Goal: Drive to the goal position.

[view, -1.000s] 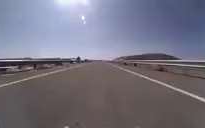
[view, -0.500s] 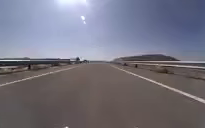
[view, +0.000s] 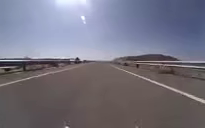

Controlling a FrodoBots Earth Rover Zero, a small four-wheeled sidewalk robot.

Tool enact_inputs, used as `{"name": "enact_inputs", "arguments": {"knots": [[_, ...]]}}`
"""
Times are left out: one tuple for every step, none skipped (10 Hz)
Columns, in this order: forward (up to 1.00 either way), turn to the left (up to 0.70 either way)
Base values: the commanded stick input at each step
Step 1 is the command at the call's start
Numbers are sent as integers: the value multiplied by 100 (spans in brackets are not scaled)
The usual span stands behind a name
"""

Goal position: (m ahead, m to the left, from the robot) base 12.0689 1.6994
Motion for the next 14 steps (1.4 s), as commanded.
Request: {"name": "enact_inputs", "arguments": {"knots": [[100,0],[100,0],[100,0],[100,0],[100,0],[100,0],[100,0],[100,0],[100,0],[100,0],[100,0],[100,0],[100,0],[100,0]]}}
